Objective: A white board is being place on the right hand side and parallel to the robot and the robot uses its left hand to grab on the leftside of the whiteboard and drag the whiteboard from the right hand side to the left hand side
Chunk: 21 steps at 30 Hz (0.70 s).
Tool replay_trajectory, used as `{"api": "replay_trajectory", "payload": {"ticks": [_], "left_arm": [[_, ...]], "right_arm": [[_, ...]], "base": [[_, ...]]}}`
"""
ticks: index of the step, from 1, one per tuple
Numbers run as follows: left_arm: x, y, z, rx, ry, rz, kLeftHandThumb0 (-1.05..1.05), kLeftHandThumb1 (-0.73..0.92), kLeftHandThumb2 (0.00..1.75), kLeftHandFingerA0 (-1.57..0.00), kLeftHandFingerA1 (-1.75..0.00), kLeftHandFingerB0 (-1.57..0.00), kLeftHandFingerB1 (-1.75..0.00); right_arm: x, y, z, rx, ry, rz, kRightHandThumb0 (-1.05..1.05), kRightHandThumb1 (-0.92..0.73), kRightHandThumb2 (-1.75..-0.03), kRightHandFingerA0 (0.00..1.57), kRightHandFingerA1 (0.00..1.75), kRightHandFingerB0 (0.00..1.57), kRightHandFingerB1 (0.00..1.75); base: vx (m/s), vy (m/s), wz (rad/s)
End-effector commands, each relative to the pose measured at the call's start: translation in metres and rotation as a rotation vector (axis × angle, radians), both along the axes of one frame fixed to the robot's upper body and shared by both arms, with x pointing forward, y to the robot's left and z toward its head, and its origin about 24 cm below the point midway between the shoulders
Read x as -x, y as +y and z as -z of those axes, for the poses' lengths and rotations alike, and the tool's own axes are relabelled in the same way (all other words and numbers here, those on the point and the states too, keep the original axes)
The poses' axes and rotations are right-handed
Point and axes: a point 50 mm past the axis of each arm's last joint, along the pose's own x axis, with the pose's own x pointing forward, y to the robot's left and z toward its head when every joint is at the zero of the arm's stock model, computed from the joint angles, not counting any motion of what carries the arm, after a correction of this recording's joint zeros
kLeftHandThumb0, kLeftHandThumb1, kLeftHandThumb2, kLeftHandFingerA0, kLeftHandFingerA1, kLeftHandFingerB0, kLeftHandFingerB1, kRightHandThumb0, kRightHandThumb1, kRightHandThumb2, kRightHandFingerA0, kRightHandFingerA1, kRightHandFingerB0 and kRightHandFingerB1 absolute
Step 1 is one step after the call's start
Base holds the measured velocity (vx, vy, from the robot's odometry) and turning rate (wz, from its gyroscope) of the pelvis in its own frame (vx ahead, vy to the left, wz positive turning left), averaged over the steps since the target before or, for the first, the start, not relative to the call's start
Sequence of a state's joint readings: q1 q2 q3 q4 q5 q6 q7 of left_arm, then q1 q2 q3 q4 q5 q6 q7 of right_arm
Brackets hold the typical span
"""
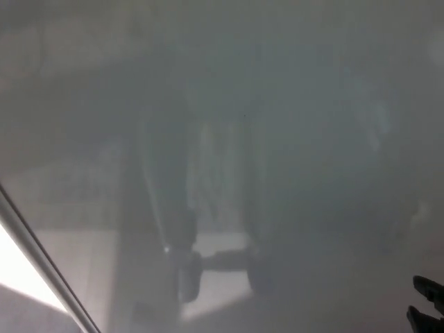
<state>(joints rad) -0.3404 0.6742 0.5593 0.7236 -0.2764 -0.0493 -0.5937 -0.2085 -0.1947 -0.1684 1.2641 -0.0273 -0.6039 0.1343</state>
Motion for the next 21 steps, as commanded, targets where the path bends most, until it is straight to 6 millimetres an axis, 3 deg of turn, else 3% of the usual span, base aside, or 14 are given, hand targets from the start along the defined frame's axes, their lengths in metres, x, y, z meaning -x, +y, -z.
{"api": "replay_trajectory", "payload": {"ticks": [1, 2, 3, 8, 9, 11, 12, 13, 15, 16, 17, 20, 21], "left_arm": [[0.003, 0.006, -0.006, -0.025, -0.009, -0.04, -0.2, 0.53, 0.56, -1.0, -0.76, -0.8, -0.56], [0.003, 0.006, -0.006, -0.017, -0.011, -0.043, -0.2, 0.53, 0.56, -1.01, -0.75, -0.81, -0.56], [0.003, 0.006, -0.005, -0.003, -0.016, -0.037, -0.26, 0.49, 0.65, -0.99, -0.8, -0.79, -0.63], [0.003, 0.008, -0.003, 0.023, -0.012, -0.024, -0.2, 0.53, 0.55, -1.0, -0.74, -0.8, -0.56], [0.003, 0.008, -0.003, 0.021, -0.01, -0.026, -0.21, 0.53, 0.56, -1.02, -0.75, -0.81, -0.57], [0.004, 0.008, 0.0, 0.019, -0.009, -0.027, -0.2, 0.53, 0.55, -1.02, -0.72, -0.82, -0.56], [0.004, 0.008, 0.001, 0.022, -0.009, -0.025, -0.28, 0.47, 0.65, -1.02, -0.77, -0.8, -0.63], [0.004, 0.008, 0.003, 0.027, -0.01, -0.025, -0.22, 0.52, 0.56, -1.05, -0.7, -0.82, -0.56], [0.004, 0.007, 0.006, 0.021, -0.016, -0.042, -0.23, 0.52, 0.55, -1.02, -0.65, -0.81, -0.54], [0.006, 0.006, 0.013, 0.041, -0.018, -0.049, -0.34, 0.59, 0.57, -0.59, -0.48, -0.46, -0.4], [0.008, 0.004, 0.021, 0.076, -0.018, -0.05, -0.34, 0.59, 0.57, -0.59, -0.48, -0.46, -0.4], [0.009, 0.004, 0.021, 0.075, -0.019, -0.05, -0.34, 0.59, 0.57, -0.59, -0.48, -0.46, -0.4], [0.019, -0.001, 0.044, 0.08, 0.036, -0.028, -0.72, 0.62, 0.92, 0.0, -0.19, 0.0, -0.18]], "right_arm": [[0.0, -0.004, -0.001, 0.025, 0.005, -0.002, -0.64, -0.87, -0.66, 0.33, 0.39, 0.19, 0.29], [0.0, -0.004, -0.001, 0.039, 0.01, -0.003, -0.64, -0.87, -0.66, 0.34, 0.38, 0.2, 0.29], [0.001, -0.003, 0.0, -0.008, 0.002, 0.013, -0.66, -0.72, -0.89, 0.25, 0.46, 0.17, 0.4], [0.001, -0.002, 0.0, 0.007, 0.004, 0.011, -0.68, -0.72, -0.91, 0.29, 0.48, 0.17, 0.41], [0.001, -0.003, 0.0, 0.01, 0.005, 0.007, -0.64, -0.86, -0.65, 0.34, 0.39, 0.19, 0.3], [0.001, -0.003, 0.0, 0.027, 0.012, -0.003, -0.63, -0.86, -0.66, 0.34, 0.37, 0.19, 0.29], [0.001, -0.003, 0.0, 0.03, 0.013, -0.004, -0.63, -0.86, -0.65, 0.33, 0.37, 0.2, 0.29], [0.001, -0.003, 0.0, 0.026, 0.01, 0.001, -0.63, -0.85, -0.65, 0.34, 0.38, 0.21, 0.3], [0.001, -0.003, 0.0, 0.012, 0.005, 0.009, -0.63, -0.85, -0.65, 0.35, 0.39, 0.2, 0.3], [0.002, -0.003, 0.0, 0.009, 0.007, 0.007, -0.62, -0.86, -0.65, 0.33, 0.38, 0.19, 0.29], [0.003, -0.003, 0.001, 0.01, 0.012, 0.001, -0.62, -0.86, -0.65, 0.33, 0.38, 0.19, 0.29], [0.003, -0.003, 0.001, 0.01, 0.013, 0.001, -0.62, -0.86, -0.65, 0.33, 0.38, 0.19, 0.29], [0.005, -0.003, 0.002, 0.025, 0.02, -0.005, -0.63, -0.86, -0.66, 0.33, 0.38, 0.19, 0.29]], "base": [[0.0, 0.0, 0.0], [0.0, 0.0, 0.0], [0.0, 0.0, 0.0], [0.0, 0.0, 0.0], [0.0, 0.0, 0.0], [0.0, 0.0, 0.0], [0.0, 0.0, 0.0], [0.0, 0.0, 0.0], [0.0, 0.0, 0.0], [0.0, 0.0, 0.0], [0.0, 0.0, 0.0], [0.0, 0.0, 0.0], [0.0, 0.0, 0.0]]}}
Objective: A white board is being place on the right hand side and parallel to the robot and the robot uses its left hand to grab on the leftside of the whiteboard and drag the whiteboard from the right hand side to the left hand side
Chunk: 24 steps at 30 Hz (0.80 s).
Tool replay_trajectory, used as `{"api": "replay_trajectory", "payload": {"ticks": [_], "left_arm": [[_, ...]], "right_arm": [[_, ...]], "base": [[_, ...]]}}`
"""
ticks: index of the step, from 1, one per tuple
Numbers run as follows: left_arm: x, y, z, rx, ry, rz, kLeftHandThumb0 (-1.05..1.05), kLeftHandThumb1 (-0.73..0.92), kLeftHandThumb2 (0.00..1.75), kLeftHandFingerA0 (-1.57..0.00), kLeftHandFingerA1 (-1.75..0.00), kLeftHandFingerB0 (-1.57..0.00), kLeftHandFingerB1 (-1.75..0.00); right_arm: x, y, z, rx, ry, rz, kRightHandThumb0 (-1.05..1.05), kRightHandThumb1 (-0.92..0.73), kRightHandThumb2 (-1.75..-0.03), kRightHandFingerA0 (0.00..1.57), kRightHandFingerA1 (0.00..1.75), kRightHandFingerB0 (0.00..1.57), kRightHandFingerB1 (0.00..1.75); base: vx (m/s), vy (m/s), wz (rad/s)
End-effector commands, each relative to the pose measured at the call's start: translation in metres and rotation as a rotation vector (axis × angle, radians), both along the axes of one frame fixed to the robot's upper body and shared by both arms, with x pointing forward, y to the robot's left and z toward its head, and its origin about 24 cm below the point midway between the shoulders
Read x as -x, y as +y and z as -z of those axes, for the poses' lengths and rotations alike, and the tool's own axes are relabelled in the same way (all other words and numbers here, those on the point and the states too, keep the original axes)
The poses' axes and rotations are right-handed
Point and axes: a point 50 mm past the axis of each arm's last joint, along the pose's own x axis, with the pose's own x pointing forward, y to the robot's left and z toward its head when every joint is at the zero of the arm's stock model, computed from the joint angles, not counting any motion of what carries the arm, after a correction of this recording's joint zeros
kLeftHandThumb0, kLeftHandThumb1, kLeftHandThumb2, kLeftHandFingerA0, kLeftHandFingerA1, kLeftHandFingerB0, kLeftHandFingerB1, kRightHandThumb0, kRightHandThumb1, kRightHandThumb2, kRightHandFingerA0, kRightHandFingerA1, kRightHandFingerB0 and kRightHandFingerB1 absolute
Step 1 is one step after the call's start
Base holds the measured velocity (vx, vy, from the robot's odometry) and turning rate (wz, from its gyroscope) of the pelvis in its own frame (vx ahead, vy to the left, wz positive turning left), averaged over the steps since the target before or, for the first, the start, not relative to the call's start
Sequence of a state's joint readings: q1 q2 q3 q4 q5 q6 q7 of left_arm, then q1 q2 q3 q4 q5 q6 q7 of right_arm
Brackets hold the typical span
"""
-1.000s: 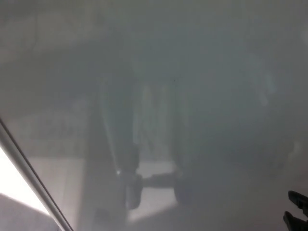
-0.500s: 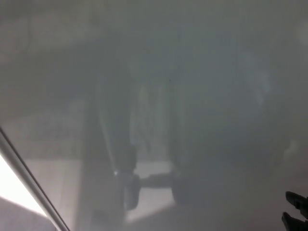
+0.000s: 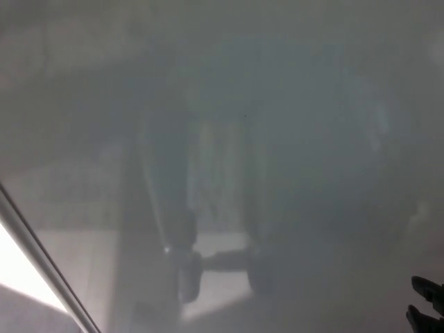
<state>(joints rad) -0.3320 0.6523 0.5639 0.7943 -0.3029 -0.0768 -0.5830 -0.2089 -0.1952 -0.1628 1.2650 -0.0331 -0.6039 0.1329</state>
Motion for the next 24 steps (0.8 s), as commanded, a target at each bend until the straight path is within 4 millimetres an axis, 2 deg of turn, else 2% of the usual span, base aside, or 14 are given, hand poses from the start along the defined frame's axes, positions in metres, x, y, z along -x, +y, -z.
{"api": "replay_trajectory", "payload": {"ticks": [1, 4, 5, 6, 8, 10, 11, 12, 13, 14, 17, 20, 23, 24], "left_arm": [[0.021, -0.007, 0.039, 0.015, 0.06, 0.012, -0.8, 0.68, 0.97, 0.0, -0.12, 0.0, -0.11], [0.026, -0.008, 0.047, 0.008, 0.08, 0.007, -0.8, 0.68, 0.97, 0.0, -0.12, 0.0, -0.11], [0.037, -0.01, 0.068, 0.037, 0.139, -0.029, -0.87, 0.8, 1.04, 0.0, -0.07, 0.0, -0.05], [0.057, -0.013, 0.098, 0.078, 0.229, -0.083, -0.87, 0.8, 1.04, 0.0, -0.07, 0.0, -0.05], [0.057, -0.013, 0.099, 0.075, 0.227, -0.083, -0.87, 0.8, 1.04, 0.0, -0.07, 0.0, -0.05], [0.089, -0.022, 0.142, 0.137, 0.395, -0.151, -0.78, 0.8, 1.07, 0.0, -0.13, 0.0, -0.13], [0.09, -0.021, 0.143, 0.135, 0.395, -0.151, -0.78, 0.8, 1.07, 0.0, -0.13, 0.0, -0.13], [0.097, -0.022, 0.15, 0.149, 0.429, -0.169, -0.66, 0.92, 0.71, 0.0, -0.04, 0.0, -0.07], [0.106, -0.024, 0.159, 0.168, 0.472, -0.189, -0.66, 0.92, 0.71, 0.0, -0.04, 0.0, -0.07], [0.114, -0.027, 0.167, 0.172, 0.502, -0.204, -0.74, 0.82, 1.05, 0.0, -0.13, 0.0, -0.13], [0.117, -0.028, 0.17, 0.169, 0.511, -0.21, -0.74, 0.82, 1.05, 0.0, -0.13, 0.0, -0.13], [0.13, -0.029, 0.175, 0.147, 0.557, -0.193, -0.75, 0.83, 1.07, 0.0, -0.14, 0.0, -0.14], [0.13, -0.029, 0.175, 0.144, 0.556, -0.193, -0.75, 0.83, 1.07, 0.0, -0.14, 0.0, -0.14], [0.137, -0.035, 0.184, 0.223, 0.563, -0.209, -0.71, 0.77, 0.92, 0.0, -0.1, 0.0, -0.1]], "right_arm": [[0.008, -0.004, 0.003, 0.035, 0.025, -0.006, -0.63, -0.88, -0.66, 0.32, 0.38, 0.18, 0.29], [0.012, -0.005, 0.004, 0.048, 0.034, -0.016, -0.63, -0.88, -0.66, 0.32, 0.38, 0.18, 0.29], [0.014, -0.005, 0.005, 0.04, 0.033, -0.01, -0.66, -0.85, -0.65, 0.35, 0.39, 0.2, 0.3], [0.018, -0.006, 0.006, 0.028, 0.032, -0.001, -0.66, -0.85, -0.65, 0.35, 0.39, 0.2, 0.3], [0.018, -0.006, 0.006, 0.028, 0.031, -0.001, -0.66, -0.85, -0.65, 0.35, 0.39, 0.2, 0.3], [0.024, -0.003, 0.011, 0.024, 0.055, 0.002, -0.65, -0.86, -0.66, 0.34, 0.38, 0.2, 0.3], [0.024, -0.003, 0.011, 0.024, 0.056, 0.002, -0.65, -0.86, -0.66, 0.34, 0.38, 0.2, 0.3], [0.027, -0.002, 0.013, 0.016, 0.06, 0.006, -0.64, -0.86, -0.65, 0.35, 0.39, 0.2, 0.3], [0.03, -0.001, 0.014, 0.007, 0.063, 0.012, -0.64, -0.86, -0.65, 0.35, 0.39, 0.2, 0.3], [0.036, -0.002, 0.016, 0.003, 0.072, 0.012, -0.63, -0.87, -0.66, 0.33, 0.39, 0.19, 0.3], [0.038, -0.003, 0.017, 0.002, 0.075, 0.011, -0.63, -0.87, -0.66, 0.33, 0.39, 0.19, 0.3], [0.051, -0.003, 0.023, 0.039, 0.116, 0.002, -0.63, -0.87, -0.66, 0.33, 0.38, 0.19, 0.3], [0.051, -0.003, 0.023, 0.041, 0.116, 0.002, -0.63, -0.87, -0.66, 0.33, 0.38, 0.19, 0.3], [0.058, -0.004, 0.025, 0.02, 0.132, 0.02, -0.65, -0.85, -0.65, 0.36, 0.39, 0.2, 0.3]], "base": [[0.0, 0.0, 0.0], [0.0, 0.0, -0.03], [0.0, 0.0, 0.0], [0.0, 0.0, 0.0], [0.0, 0.0, -0.06], [0.0, 0.0, 0.05], [0.0, 0.0, -0.07], [0.0, 0.0, 0.0], [0.0, 0.0, 0.0], [0.0, 0.0, 0.0], [0.0, 0.0, 0.0], [0.0, 0.0, 0.0], [0.0, 0.0, 0.0], [0.0, 0.0, 0.0]]}}
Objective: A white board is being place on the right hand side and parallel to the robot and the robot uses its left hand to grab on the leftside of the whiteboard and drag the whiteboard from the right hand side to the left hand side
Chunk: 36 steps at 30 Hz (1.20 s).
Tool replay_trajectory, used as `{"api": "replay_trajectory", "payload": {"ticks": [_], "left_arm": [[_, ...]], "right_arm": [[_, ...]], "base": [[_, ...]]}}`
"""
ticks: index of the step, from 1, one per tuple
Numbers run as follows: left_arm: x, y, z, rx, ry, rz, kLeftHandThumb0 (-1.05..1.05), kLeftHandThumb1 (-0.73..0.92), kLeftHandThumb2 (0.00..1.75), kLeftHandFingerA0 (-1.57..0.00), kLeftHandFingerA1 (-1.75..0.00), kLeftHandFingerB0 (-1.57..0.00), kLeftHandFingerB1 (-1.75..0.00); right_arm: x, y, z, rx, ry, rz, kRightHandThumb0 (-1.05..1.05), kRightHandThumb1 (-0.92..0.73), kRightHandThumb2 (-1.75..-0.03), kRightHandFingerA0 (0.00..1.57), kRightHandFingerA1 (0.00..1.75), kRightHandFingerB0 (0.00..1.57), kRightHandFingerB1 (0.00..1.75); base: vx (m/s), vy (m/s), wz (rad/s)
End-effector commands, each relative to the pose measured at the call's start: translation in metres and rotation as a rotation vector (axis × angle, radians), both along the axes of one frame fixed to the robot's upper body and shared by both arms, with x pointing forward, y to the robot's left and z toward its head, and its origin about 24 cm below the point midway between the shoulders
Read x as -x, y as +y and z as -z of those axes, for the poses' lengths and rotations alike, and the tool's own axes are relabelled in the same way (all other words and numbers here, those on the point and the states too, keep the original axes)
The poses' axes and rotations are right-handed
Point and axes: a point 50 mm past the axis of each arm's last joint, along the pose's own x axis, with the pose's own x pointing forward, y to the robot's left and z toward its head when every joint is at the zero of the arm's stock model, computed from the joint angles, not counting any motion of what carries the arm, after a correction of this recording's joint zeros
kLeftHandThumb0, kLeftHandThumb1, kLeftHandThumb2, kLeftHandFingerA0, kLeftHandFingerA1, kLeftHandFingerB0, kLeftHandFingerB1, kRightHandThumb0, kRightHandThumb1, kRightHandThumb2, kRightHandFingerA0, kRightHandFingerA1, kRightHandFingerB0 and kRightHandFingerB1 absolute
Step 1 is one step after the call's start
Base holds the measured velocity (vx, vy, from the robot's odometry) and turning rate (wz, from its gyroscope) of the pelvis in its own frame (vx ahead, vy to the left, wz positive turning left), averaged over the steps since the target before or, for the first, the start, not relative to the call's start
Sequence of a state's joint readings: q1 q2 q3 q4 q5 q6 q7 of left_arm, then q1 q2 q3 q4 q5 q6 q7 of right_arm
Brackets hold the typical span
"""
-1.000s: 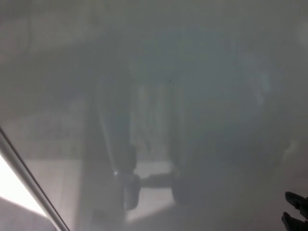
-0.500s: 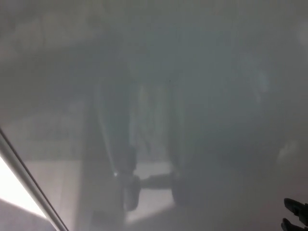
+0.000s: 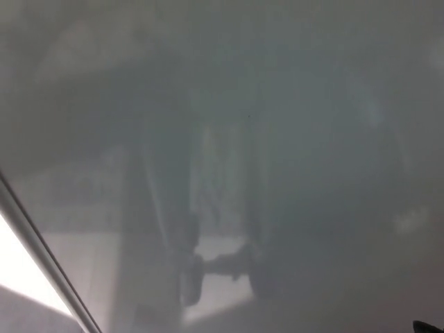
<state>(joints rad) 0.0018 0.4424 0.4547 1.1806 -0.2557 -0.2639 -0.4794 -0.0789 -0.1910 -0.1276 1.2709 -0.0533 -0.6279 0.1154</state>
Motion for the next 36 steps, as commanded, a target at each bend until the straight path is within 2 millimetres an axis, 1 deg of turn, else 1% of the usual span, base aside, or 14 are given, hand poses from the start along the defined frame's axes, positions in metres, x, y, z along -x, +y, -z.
{"api": "replay_trajectory", "payload": {"ticks": [1, 3, 4, 5, 6, 15, 16, 17, 21, 22, 32, 33, 34, 36], "left_arm": [[0.008, -0.003, 0.005, 0.016, -0.009, -0.024, -0.71, 0.77, 0.92, 0.0, -0.1, 0.0, -0.1], [0.008, -0.003, 0.005, 0.016, -0.01, -0.024, -0.71, 0.77, 0.92, 0.0, -0.1, 0.0, -0.1], [0.012, -0.007, 0.013, 0.039, 0.048, -0.047, -0.73, 0.78, 1.04, 0.0, -0.17, 0.0, -0.15], [0.012, -0.008, 0.015, 0.038, 0.066, -0.05, -0.74, 0.79, 1.04, 0.0, -0.18, 0.0, -0.15], [0.013, -0.009, 0.017, 0.028, 0.103, -0.05, -0.75, 0.8, 1.06, 0.0, -0.18, 0.0, -0.15], [0.012, -0.011, 0.022, -0.024, 0.219, -0.031, -0.67, 0.8, 1.03, 0.0, -0.15, 0.0, -0.15], [0.009, -0.011, 0.021, -0.055, 0.242, 0.018, -0.53, 0.91, 0.79, 0.0, -0.09, 0.0, -0.12], [0.009, -0.011, 0.021, -0.062, 0.249, 0.028, -0.61, 0.79, 0.89, 0.0, -0.11, 0.0, -0.15], [0.008, -0.011, 0.021, -0.073, 0.263, 0.033, -0.59, 0.79, 0.88, 0.0, -0.1, 0.0, -0.14], [0.009, -0.01, 0.022, -0.077, 0.274, 0.035, -0.63, 0.79, 1.02, 0.0, -0.2, 0.0, -0.2], [0.01, -0.012, 0.024, -0.137, 0.318, 0.071, -0.67, 0.81, 1.04, -0.01, -0.21, -0.02, -0.23], [0.012, -0.012, 0.024, -0.158, 0.323, 0.081, -0.62, 0.78, 1.04, -0.02, -0.3, -0.03, -0.33], [0.011, -0.012, 0.024, -0.166, 0.319, 0.088, -0.62, 0.77, 1.02, -0.03, -0.34, -0.04, -0.39], [0.009, -0.013, 0.024, -0.15, 0.313, 0.093, -0.62, 0.78, 1.05, -0.03, -0.29, -0.03, -0.35]], "right_arm": [[0.011, -0.004, 0.003, 0.0, 0.012, 0.028, -0.65, -0.85, -0.65, 0.36, 0.39, 0.2, 0.3], [0.011, -0.004, 0.003, -0.001, 0.012, 0.028, -0.65, -0.85, -0.65, 0.36, 0.39, 0.2, 0.3], [0.013, -0.004, 0.004, -0.01, 0.022, 0.034, -0.65, -0.85, -0.65, 0.36, 0.39, 0.19, 0.29], [0.013, -0.004, 0.004, -0.005, 0.022, 0.033, -0.66, -0.86, -0.66, 0.37, 0.39, 0.2, 0.3], [0.013, -0.003, 0.004, -0.006, 0.018, 0.033, -0.7, -0.71, -0.96, 0.28, 0.49, 0.14, 0.41], [0.013, -0.004, 0.003, 0.004, 0.022, 0.018, -0.69, -0.73, -0.95, 0.27, 0.48, 0.13, 0.41], [0.009, -0.004, 0.002, 0.017, 0.02, 0.013, -0.7, -0.72, -0.97, 0.28, 0.48, 0.13, 0.41], [0.009, -0.004, 0.002, 0.016, 0.019, 0.013, -0.69, -0.73, -0.95, 0.27, 0.48, 0.14, 0.41], [0.009, -0.003, 0.002, 0.007, 0.014, 0.019, -0.69, -0.72, -0.95, 0.28, 0.48, 0.13, 0.41], [0.01, -0.003, 0.003, -0.008, 0.016, 0.027, -0.69, -0.71, -0.95, 0.26, 0.48, 0.12, 0.4], [0.012, -0.003, 0.004, 0.01, 0.023, 0.02, -0.68, -0.72, -0.95, 0.28, 0.49, 0.14, 0.41], [0.015, -0.003, 0.005, -0.021, 0.026, 0.045, -0.65, -0.84, -0.65, 0.36, 0.4, 0.2, 0.29], [0.015, -0.004, 0.005, -0.001, 0.031, 0.038, -0.66, -0.86, -0.66, 0.35, 0.38, 0.19, 0.29], [0.015, -0.005, 0.004, 0.02, 0.034, 0.014, -0.63, -0.89, -0.65, 0.32, 0.37, 0.18, 0.28]], "base": [[0.0, 0.0, 0.0], [0.0, 0.0, 0.0], [0.0, 0.0, 0.0], [0.0, 0.0, 0.0], [0.0, 0.0, 0.0], [0.0, 0.0, 0.0], [0.0, 0.0, 0.0], [0.0, 0.0, 0.0], [0.0, 0.0, 0.0], [0.0, 0.0, 0.0], [0.0, 0.0, 0.0], [0.0, 0.0, 0.0], [0.0, 0.0, 0.0], [0.0, 0.0, 0.0]]}}
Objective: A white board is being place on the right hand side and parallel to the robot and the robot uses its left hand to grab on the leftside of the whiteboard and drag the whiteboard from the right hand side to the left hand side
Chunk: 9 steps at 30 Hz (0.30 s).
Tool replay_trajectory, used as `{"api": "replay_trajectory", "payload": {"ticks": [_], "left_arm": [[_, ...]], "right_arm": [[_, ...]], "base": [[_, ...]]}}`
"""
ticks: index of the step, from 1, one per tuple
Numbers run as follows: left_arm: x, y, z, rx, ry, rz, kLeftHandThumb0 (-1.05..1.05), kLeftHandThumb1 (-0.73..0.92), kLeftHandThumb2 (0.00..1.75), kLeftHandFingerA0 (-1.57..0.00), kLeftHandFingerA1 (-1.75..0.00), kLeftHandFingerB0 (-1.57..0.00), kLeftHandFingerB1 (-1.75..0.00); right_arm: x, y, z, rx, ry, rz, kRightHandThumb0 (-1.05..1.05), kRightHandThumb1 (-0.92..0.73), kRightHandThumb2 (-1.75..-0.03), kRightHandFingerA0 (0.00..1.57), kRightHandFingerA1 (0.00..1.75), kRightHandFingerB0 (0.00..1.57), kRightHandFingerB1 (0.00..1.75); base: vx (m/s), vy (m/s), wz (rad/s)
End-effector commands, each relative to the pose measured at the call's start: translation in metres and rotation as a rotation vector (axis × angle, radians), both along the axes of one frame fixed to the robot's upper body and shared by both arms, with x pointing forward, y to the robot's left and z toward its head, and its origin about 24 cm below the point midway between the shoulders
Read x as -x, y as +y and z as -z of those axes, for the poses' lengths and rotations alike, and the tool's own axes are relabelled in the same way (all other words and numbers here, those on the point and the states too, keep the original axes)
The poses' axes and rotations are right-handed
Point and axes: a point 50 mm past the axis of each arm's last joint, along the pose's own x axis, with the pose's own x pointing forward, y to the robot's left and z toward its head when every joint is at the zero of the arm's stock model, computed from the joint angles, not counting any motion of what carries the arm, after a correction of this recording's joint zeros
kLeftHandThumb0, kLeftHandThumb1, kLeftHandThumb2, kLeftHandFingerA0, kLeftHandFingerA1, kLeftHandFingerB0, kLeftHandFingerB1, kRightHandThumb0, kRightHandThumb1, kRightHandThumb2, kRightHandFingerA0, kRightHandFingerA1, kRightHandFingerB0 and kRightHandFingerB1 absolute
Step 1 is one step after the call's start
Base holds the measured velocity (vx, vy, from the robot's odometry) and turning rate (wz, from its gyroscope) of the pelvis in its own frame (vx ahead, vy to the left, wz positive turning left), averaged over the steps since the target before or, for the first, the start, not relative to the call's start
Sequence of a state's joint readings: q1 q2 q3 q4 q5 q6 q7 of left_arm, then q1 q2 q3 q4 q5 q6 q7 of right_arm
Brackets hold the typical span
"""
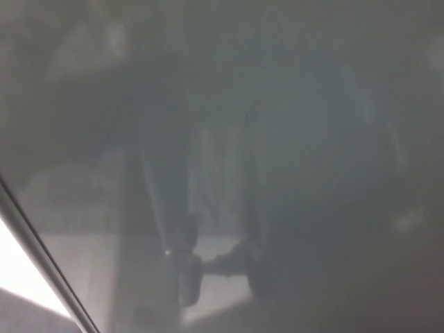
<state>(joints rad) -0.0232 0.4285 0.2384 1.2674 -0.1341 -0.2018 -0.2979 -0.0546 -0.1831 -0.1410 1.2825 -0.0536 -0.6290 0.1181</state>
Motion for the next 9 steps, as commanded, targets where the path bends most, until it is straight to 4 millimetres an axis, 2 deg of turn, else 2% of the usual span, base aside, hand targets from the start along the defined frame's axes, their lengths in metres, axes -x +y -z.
{"api": "replay_trajectory", "payload": {"ticks": [1, 2, 3, 4, 5, 9], "left_arm": [[0.0005, 0.0058, -0.0041, -0.059, 0.019, 0.033, -0.62, 0.79, 1.05, -0.02, -0.29, -0.03, -0.33], [0.0018, 0.006, -0.0033, -0.062, 0.033, 0.029, -0.69, 0.82, 1.04, -0.03, -0.2, -0.04, -0.25], [0.0023, 0.006, -0.0028, -0.052, 0.033, 0.014, -0.67, 0.82, 1.05, 0.0, -0.19, -0.01, -0.24], [0.0025, 0.0059, -0.0025, -0.037, 0.025, -0.006, -0.67, 0.82, 1.05, 0.0, -0.19, -0.01, -0.24], [0.0027, 0.006, -0.0028, -0.048, 0.03, 0.009, -0.67, 0.84, 1.06, 0.0, -0.19, -0.01, -0.24], [0.0017, 0.0035, -0.002, -0.042, 0.018, 0.023, -0.66, 0.81, 1.03, -0.03, -0.21, -0.03, -0.27]], "right_arm": [[0.0039, -0.0046, -0.0009, 0.03, 0.003, -0.006, -0.63, -0.89, -0.65, 0.33, 0.38, 0.18, 0.28], [0.0048, -0.0047, -0.0006, 0.041, 0.005, -0.005, -0.64, -0.87, -0.66, 0.36, 0.39, 0.2, 0.29], [0.0051, -0.0047, -0.0005, 0.045, 0.006, -0.005, -0.68, -0.73, -0.95, 0.29, 0.49, 0.15, 0.41], [0.0051, -0.0046, -0.0006, 0.044, 0.004, -0.005, -0.68, -0.73, -0.95, 0.29, 0.49, 0.15, 0.41], [0.0053, -0.0046, -0.0007, 0.038, 0.002, -0.006, -0.62, -0.88, -0.65, 0.35, 0.39, 0.19, 0.29], [0.0064, -0.0066, -0.0006, 0.014, 0.003, 0.019, -0.61, -0.85, -0.65, 0.34, 0.38, 0.2, 0.29]], "base": [[0.0, 0.0, 0.0], [0.0, 0.0, 0.0], [0.0, 0.0, 0.0], [0.0, 0.0, 0.0], [0.0, 0.0, 0.0], [0.0, 0.0, 0.0]]}}
